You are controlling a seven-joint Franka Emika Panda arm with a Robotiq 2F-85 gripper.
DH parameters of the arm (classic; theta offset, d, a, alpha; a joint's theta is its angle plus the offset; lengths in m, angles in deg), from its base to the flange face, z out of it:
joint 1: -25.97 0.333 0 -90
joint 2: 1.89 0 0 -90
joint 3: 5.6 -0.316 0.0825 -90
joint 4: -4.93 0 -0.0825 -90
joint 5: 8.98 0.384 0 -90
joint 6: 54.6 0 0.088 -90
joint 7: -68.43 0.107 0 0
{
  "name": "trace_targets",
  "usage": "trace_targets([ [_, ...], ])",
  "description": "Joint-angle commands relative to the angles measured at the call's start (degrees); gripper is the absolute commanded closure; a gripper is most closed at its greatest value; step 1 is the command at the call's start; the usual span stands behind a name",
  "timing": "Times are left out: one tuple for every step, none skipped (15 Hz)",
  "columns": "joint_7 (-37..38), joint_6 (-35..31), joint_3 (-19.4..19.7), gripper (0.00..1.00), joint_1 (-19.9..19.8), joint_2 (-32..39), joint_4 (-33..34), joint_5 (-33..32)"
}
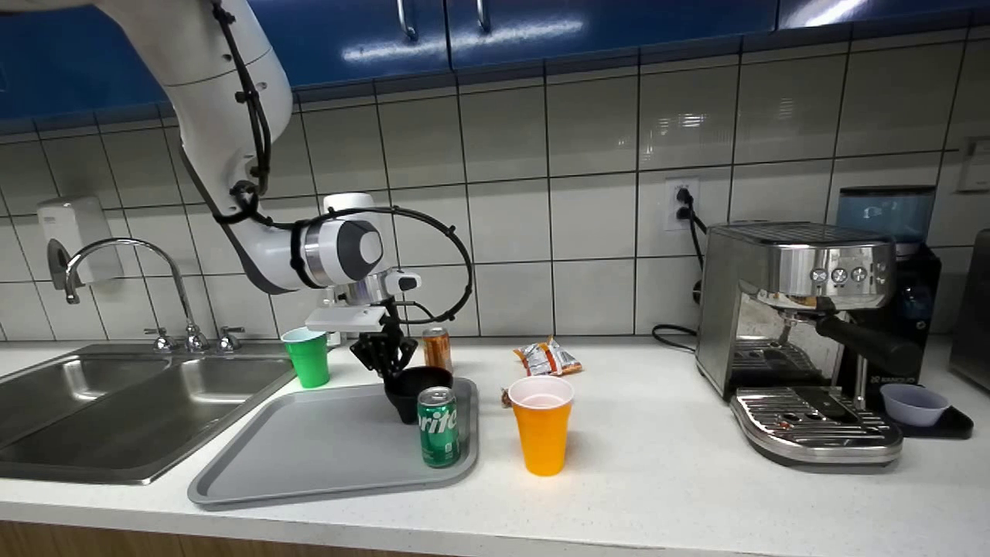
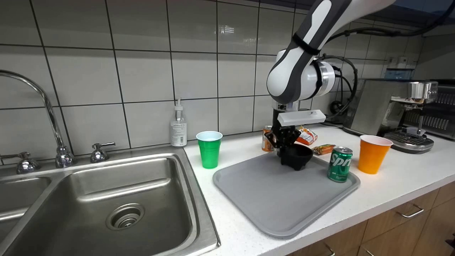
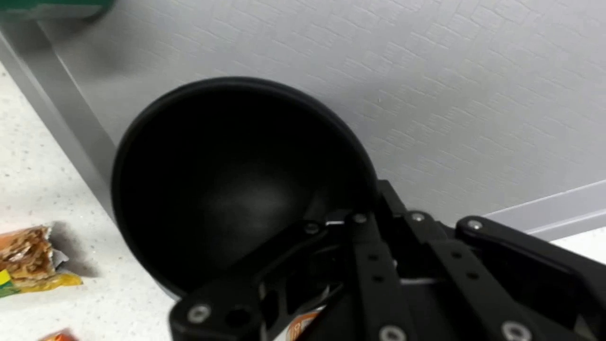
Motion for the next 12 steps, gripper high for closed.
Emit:
trace_targets([
  [-0.4,0.8,0.6,0.98,1.1,-2.4,-1.0,-0.5],
  [-0.3,0.7,0.7,0.98,1.4,-2.8,-1.2,-0.6],
  [-0.2,0.7,0.6,0.98,1.5,-3.1,-1.4,-0.6],
  [-0.1,0.6,0.7,0.98,1.8,-3.5,-1.8,-0.8],
  [0.0,0.5,0.7,0.98,2.1,-3.9,-2.0,-0.8],
  [0.1,0.4,0.6,0.98,2.4,-4.3,-2.3,-0.9],
  [0.2,0.4,0.6,0.98,2.7,-4.6,-2.6,-1.0],
  [0.3,0.3,0.6,0.98,3.1,-4.9,-2.8,-1.2],
  [0.5,0.3,0.7,0.98,3.5,-5.2,-2.9,-1.5],
  [0.6,0.3,0.7,0.98,4.0,-5.5,-3.1,-1.8],
  [0.7,0.4,0.8,0.98,4.4,-5.8,-3.2,-2.3],
  [0.8,0.4,0.8,0.98,4.9,-6.1,-3.3,-2.8],
])
